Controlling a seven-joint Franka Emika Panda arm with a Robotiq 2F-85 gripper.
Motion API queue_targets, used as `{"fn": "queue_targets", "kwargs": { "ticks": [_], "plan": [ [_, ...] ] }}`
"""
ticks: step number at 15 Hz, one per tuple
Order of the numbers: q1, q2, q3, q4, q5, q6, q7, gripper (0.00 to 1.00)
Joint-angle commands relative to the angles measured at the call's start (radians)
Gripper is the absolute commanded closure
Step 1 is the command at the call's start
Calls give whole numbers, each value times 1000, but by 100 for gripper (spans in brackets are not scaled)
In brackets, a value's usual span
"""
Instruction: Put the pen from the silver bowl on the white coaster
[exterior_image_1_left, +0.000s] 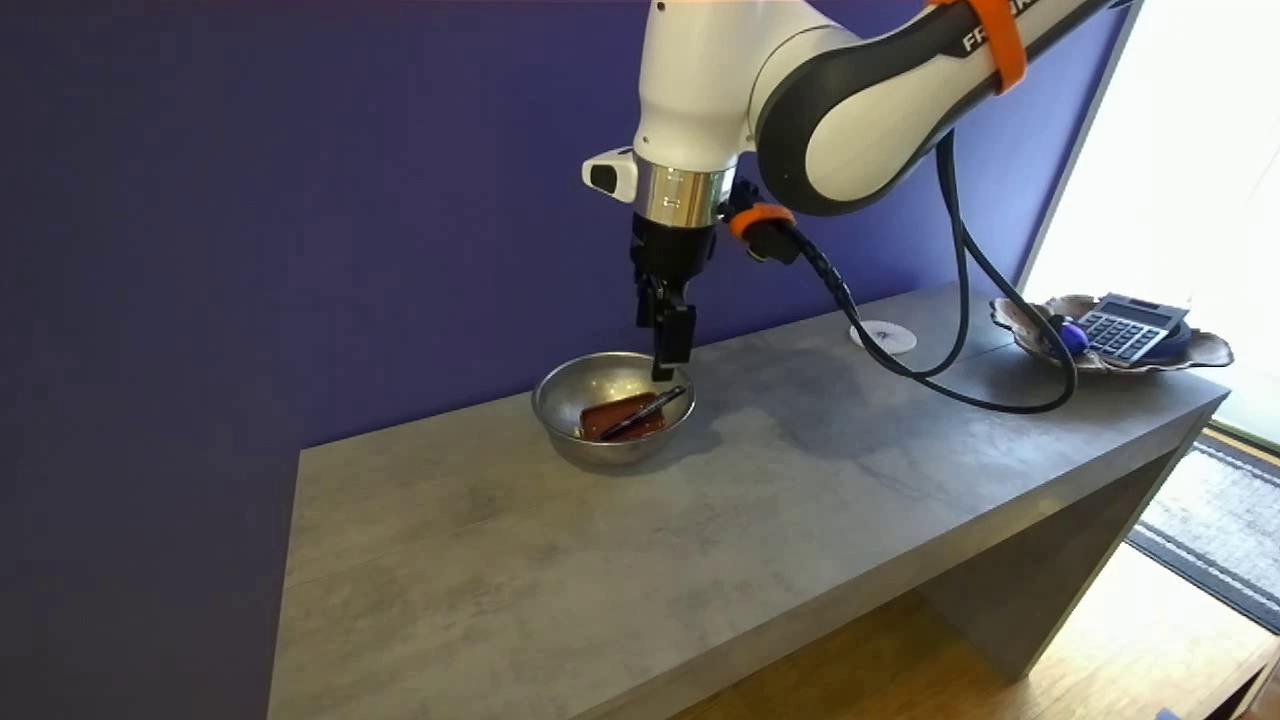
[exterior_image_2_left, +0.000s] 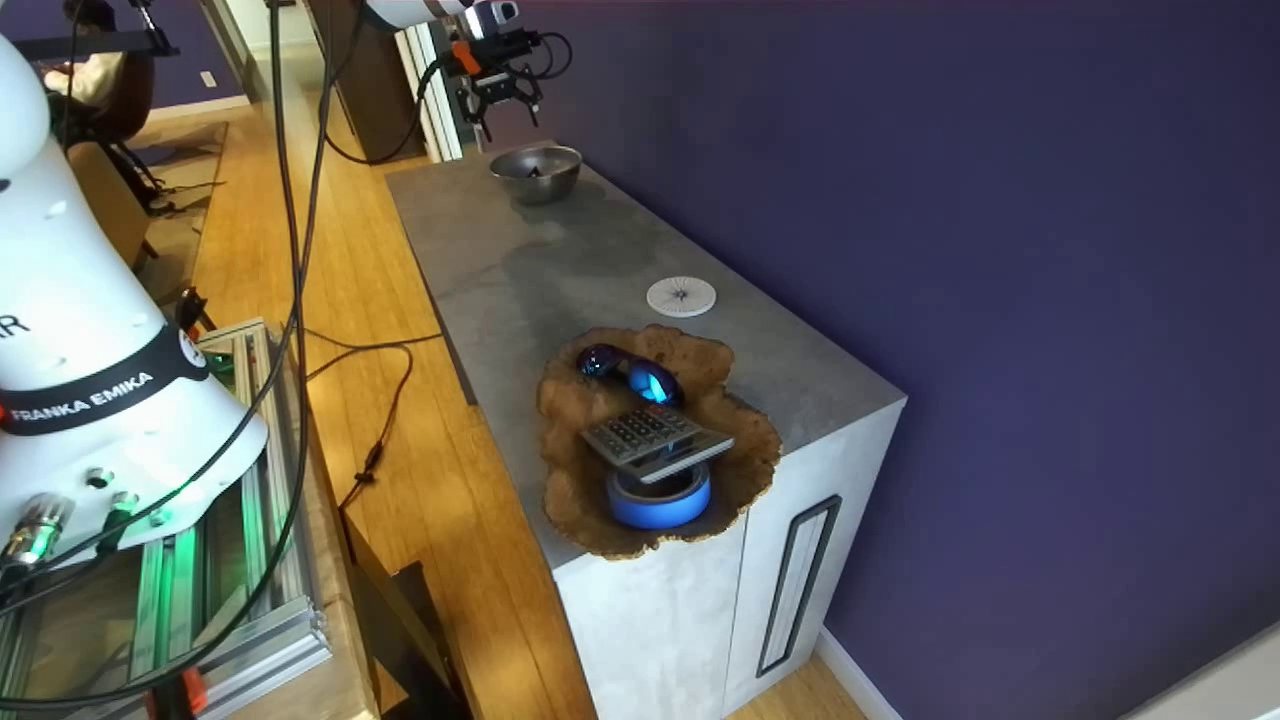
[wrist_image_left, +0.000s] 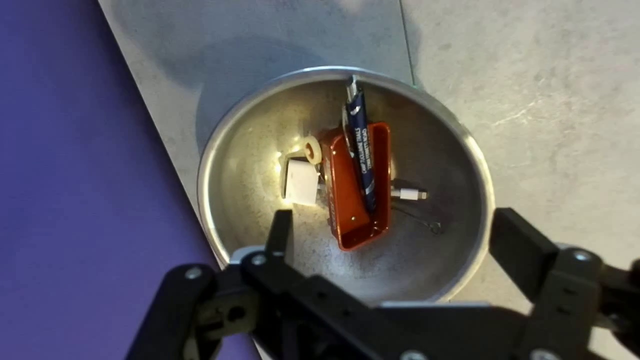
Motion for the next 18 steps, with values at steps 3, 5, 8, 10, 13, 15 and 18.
{"fn": "queue_targets", "kwargs": {
  "ticks": [3,5,8,10,13,15,18],
  "plan": [
    [-7,37,-15,29,21,11,-22,0],
    [-21,43,-11,31,27,25,-35,0],
    [-32,68,-8,50,37,19,-48,6],
    [-30,81,-10,56,37,7,-53,17],
    [-35,96,-5,51,50,-8,-63,33],
    [-40,107,-2,48,60,-7,-67,40],
    [-42,125,-4,55,66,6,-65,52]
  ]
}}
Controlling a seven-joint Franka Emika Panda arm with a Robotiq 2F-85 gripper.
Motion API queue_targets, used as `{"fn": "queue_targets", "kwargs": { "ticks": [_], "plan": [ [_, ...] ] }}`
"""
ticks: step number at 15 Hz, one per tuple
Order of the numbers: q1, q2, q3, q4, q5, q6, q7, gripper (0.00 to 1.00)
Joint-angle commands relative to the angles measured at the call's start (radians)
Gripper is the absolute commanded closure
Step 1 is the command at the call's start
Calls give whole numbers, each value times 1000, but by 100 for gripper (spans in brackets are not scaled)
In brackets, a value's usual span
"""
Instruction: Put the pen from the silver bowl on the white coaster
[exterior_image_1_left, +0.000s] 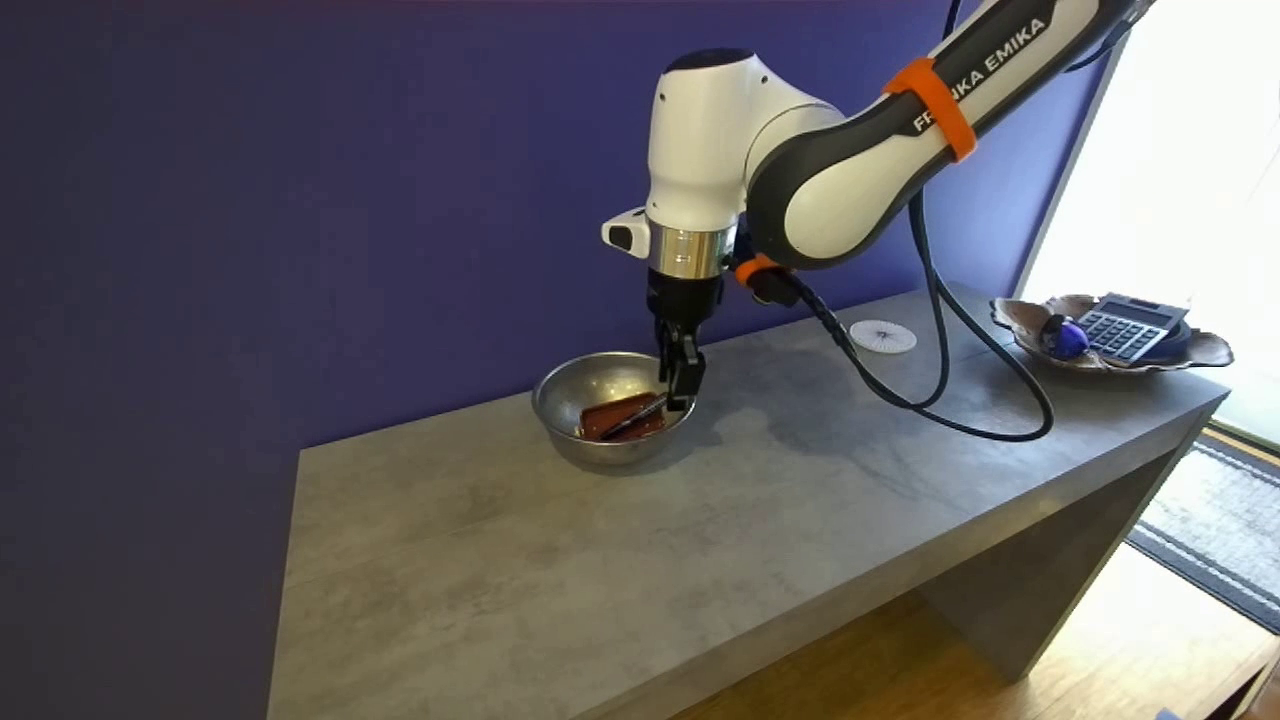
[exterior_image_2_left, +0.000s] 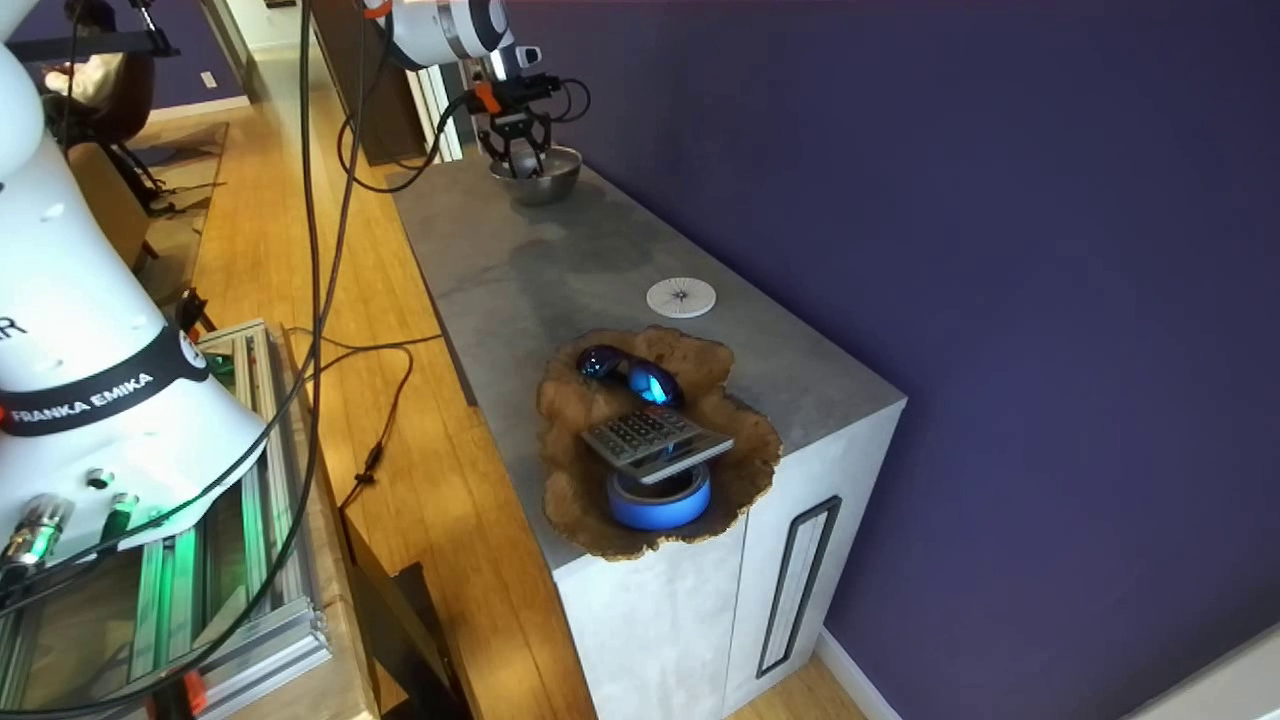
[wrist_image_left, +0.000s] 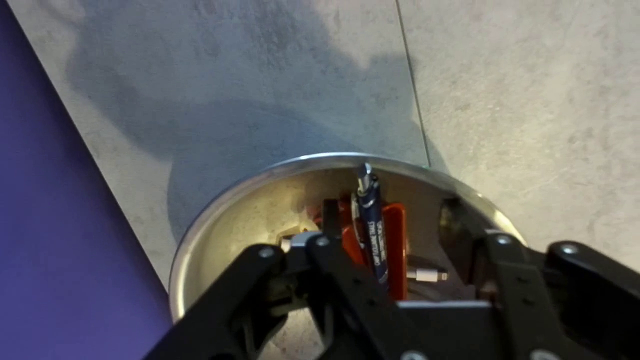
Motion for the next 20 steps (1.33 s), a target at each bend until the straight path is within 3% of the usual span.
{"fn": "queue_targets", "kwargs": {
  "ticks": [1,3,5,8,12,16,20],
  "plan": [
    [-8,30,7,37,31,-7,-32,48],
    [-8,39,7,45,34,-13,-34,55],
    [-7,43,6,48,35,-15,-33,76],
    [-7,45,7,50,36,-14,-34,97],
    [1,-40,6,6,22,5,-14,96],
    [-47,-256,36,-180,7,38,-23,96],
    [-59,-451,-24,-348,1,38,94,96]
  ]
}}
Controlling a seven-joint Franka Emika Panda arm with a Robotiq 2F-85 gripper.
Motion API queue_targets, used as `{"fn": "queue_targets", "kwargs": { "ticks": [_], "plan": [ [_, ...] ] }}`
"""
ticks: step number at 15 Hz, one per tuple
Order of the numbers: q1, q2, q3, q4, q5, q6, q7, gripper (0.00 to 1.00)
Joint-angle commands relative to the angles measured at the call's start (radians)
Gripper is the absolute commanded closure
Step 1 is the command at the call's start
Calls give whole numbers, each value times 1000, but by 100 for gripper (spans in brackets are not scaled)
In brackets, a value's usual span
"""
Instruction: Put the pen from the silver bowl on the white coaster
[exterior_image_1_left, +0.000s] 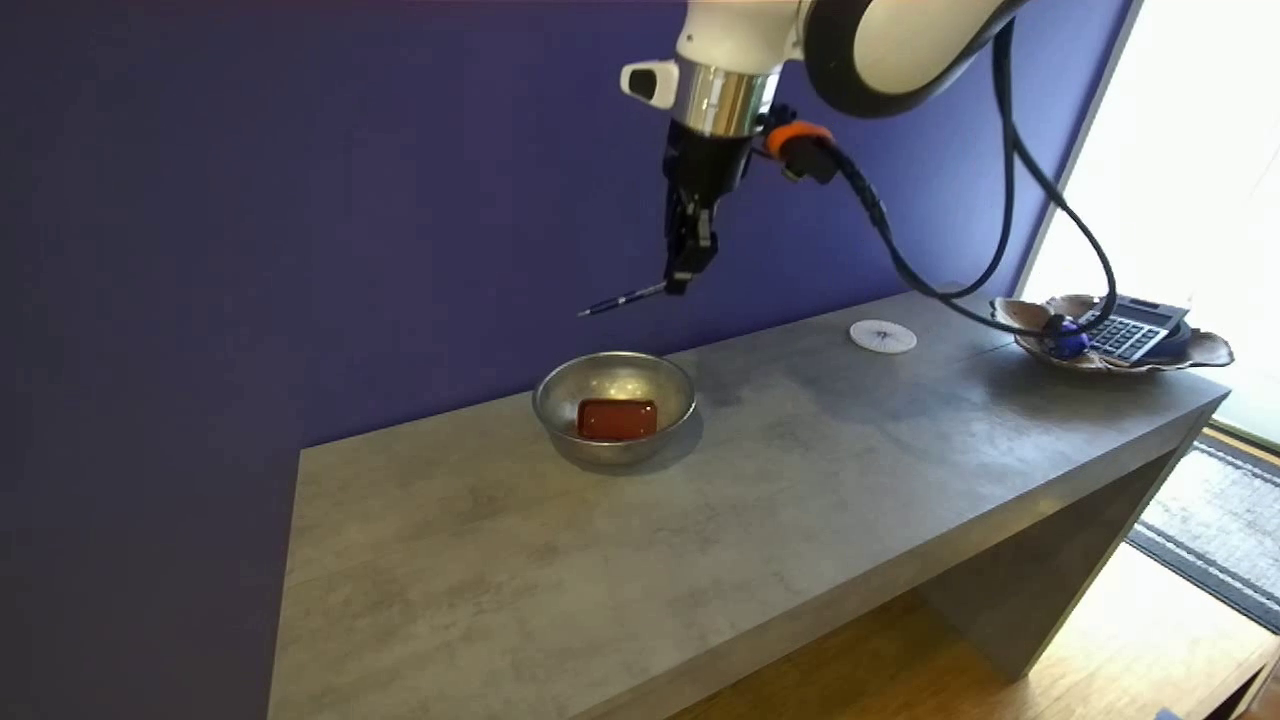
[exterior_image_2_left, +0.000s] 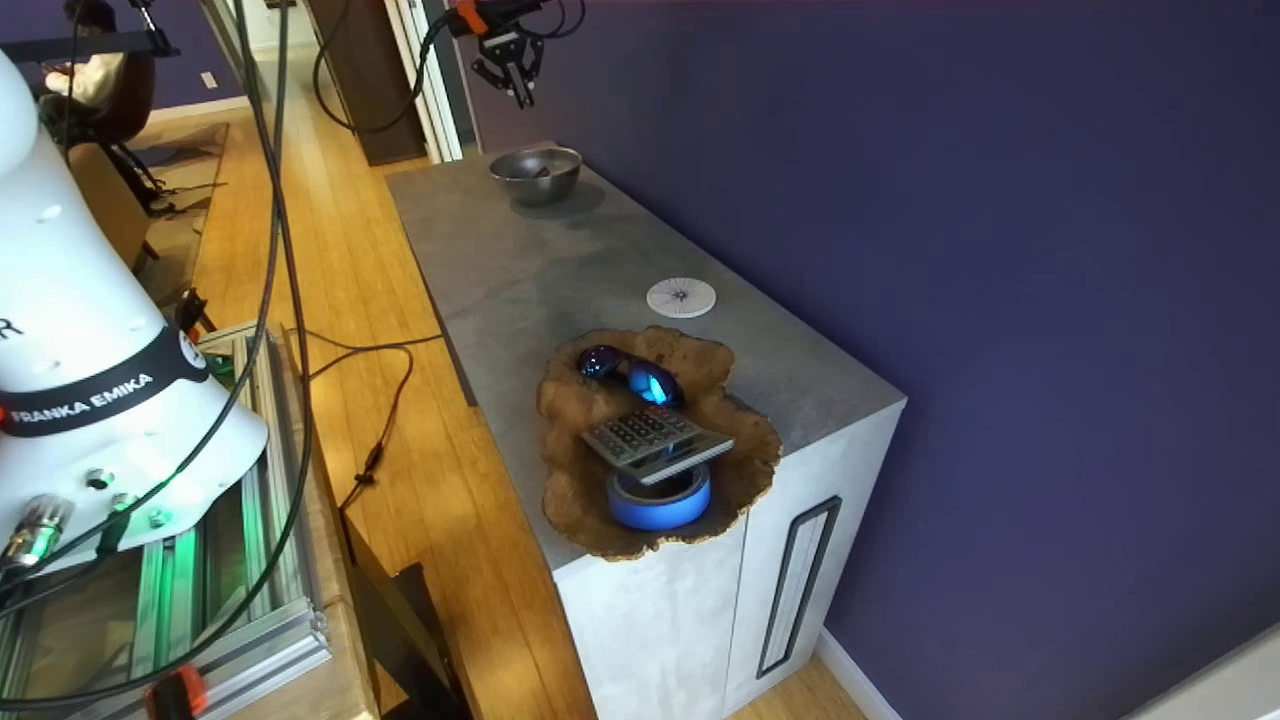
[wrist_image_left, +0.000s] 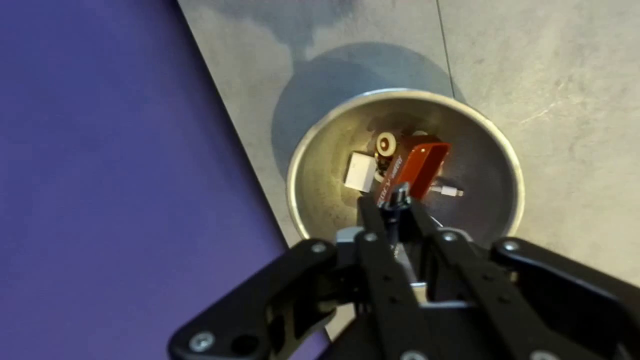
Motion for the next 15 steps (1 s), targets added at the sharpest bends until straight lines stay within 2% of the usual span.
{"fn": "queue_targets", "kwargs": {
  "ticks": [1,2,3,7,8,9,10,12,15],
  "plan": [
    [-31,-215,-45,-238,-3,45,152,96],
    [-49,-260,-43,-285,12,65,189,96],
    [-35,-138,-26,-132,-3,9,112,84],
    [-63,-236,-30,-242,-4,31,170,84],
    [-62,-238,-29,-248,-4,34,176,96],
    [-87,-255,-29,-270,24,26,145,96],
    [-126,-280,-8,-303,81,18,61,96],
    [-304,-363,143,-449,149,97,-119,96],
    [-527,-394,339,-532,301,96,-358,96]
  ]
}}
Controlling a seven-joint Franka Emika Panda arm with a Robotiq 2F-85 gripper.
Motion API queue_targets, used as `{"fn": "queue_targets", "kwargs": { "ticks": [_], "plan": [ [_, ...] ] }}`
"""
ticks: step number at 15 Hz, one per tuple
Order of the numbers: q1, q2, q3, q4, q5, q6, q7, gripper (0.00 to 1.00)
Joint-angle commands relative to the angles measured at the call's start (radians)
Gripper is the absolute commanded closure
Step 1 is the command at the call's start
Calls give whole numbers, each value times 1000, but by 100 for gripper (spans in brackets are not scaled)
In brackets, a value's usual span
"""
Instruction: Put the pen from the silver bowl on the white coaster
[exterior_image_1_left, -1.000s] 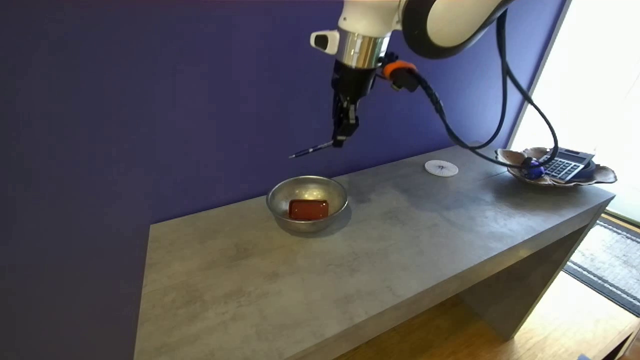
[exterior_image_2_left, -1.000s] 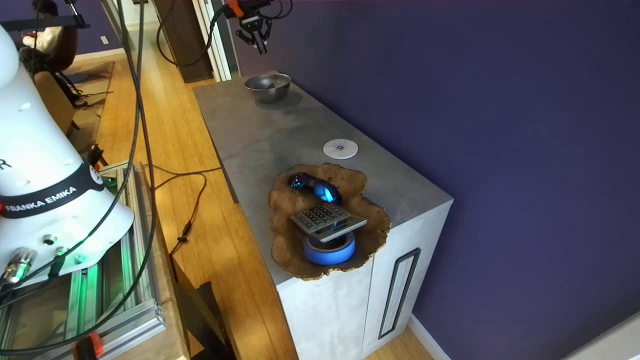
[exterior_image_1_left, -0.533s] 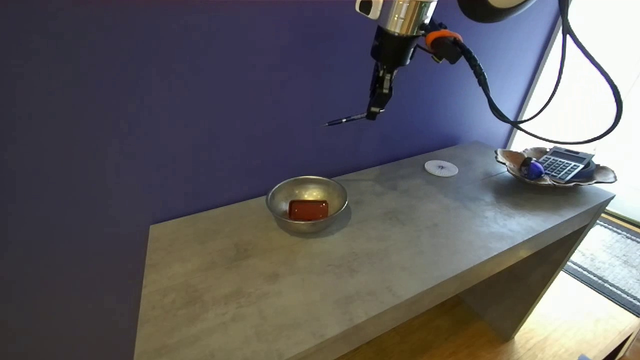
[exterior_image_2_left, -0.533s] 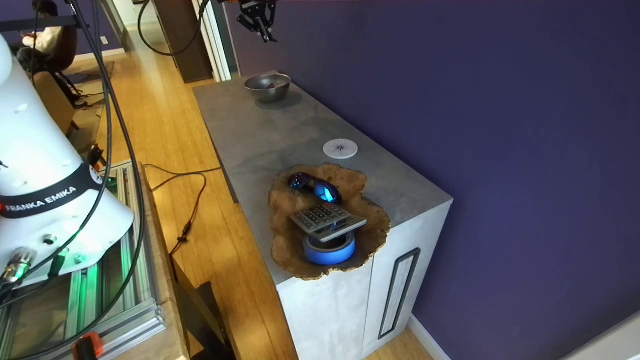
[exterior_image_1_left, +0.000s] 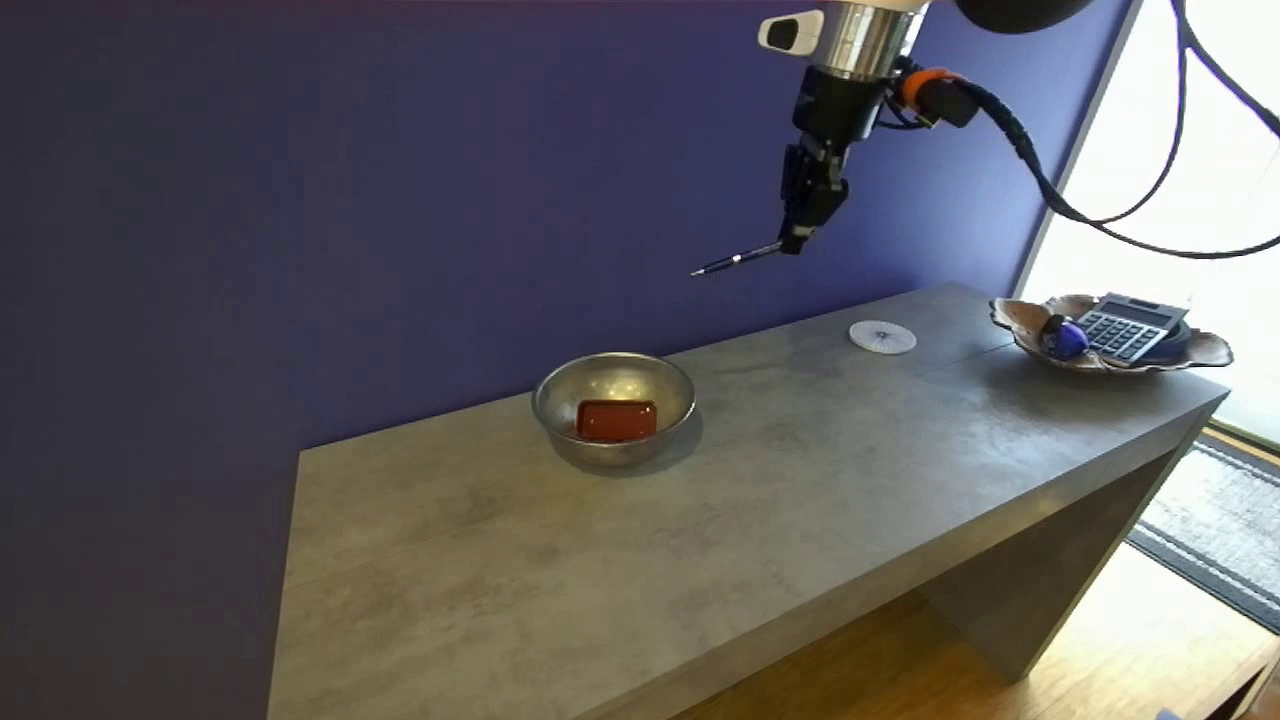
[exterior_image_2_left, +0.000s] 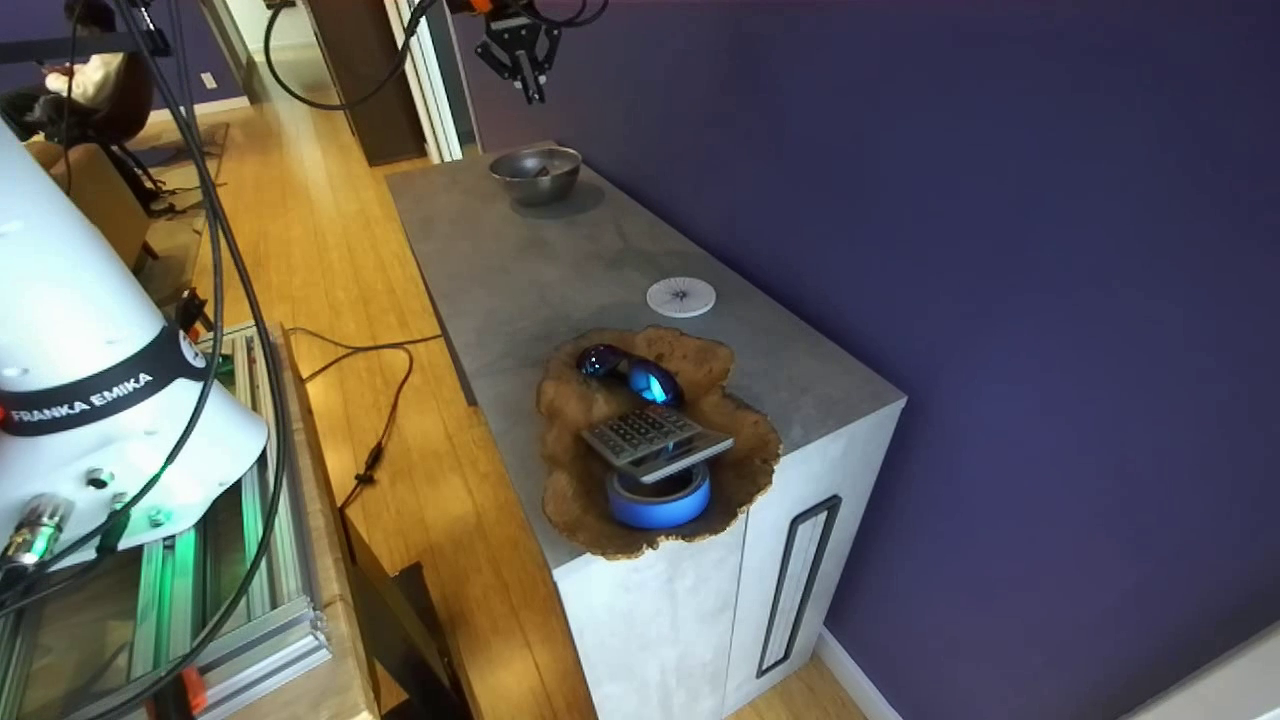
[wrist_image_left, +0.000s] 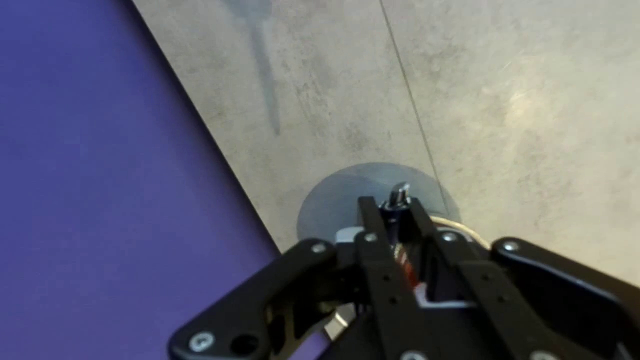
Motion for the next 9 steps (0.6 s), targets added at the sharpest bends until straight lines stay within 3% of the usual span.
{"fn": "queue_targets", "kwargs": {
  "ticks": [1,2,4,5,7,9],
  "plan": [
    [-277,-98,250,-159,184,16,-275,96],
    [-349,-125,296,-191,256,4,-352,96],
    [-433,-191,313,-252,426,16,-490,96],
    [-236,-109,160,-166,335,0,-393,84],
    [-287,-148,163,-205,405,0,-478,84],
    [-295,-162,162,-218,412,0,-488,84]
  ]
}}
